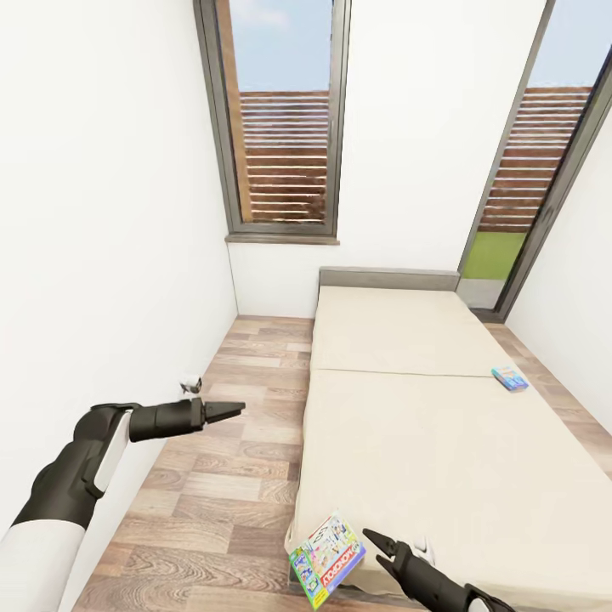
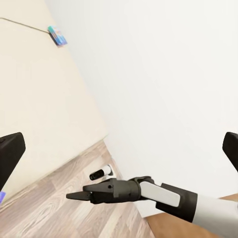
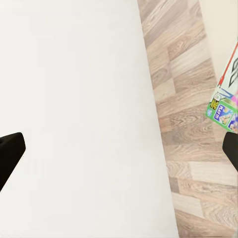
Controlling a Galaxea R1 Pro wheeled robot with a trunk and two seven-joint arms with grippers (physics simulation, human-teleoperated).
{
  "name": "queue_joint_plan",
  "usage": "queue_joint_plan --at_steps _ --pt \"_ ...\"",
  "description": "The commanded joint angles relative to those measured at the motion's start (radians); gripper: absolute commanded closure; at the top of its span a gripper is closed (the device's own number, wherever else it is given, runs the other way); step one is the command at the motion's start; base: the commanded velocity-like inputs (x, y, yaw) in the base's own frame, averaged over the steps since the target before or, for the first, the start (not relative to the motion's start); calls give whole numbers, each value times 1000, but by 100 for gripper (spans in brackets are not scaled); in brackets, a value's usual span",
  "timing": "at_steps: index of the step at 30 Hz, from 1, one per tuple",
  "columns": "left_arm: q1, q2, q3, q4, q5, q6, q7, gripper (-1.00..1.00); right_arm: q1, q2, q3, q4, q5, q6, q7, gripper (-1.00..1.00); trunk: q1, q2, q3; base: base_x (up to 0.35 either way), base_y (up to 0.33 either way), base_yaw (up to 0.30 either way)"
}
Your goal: Put all the toys in the child's room - the three board games (two on the bed and one on the table), the two jigsaw puzzles on the table, and the tennis ball on the table - inside the toy box on the table in the child's room.
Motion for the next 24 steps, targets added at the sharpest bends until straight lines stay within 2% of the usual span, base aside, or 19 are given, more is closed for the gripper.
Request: queue_joint_plan --at_steps 1,24 --pt "-2 0 0 1 3 8 -2 -100 -1 0 -2 4 -6 8 1 -100 4 -9 -5 0 0 0" --pt "-11 2 2 5 5 11 -2 -100 -1 0 -9 34 -13 -5 1 -100 93 -170 -77 0 0 0"
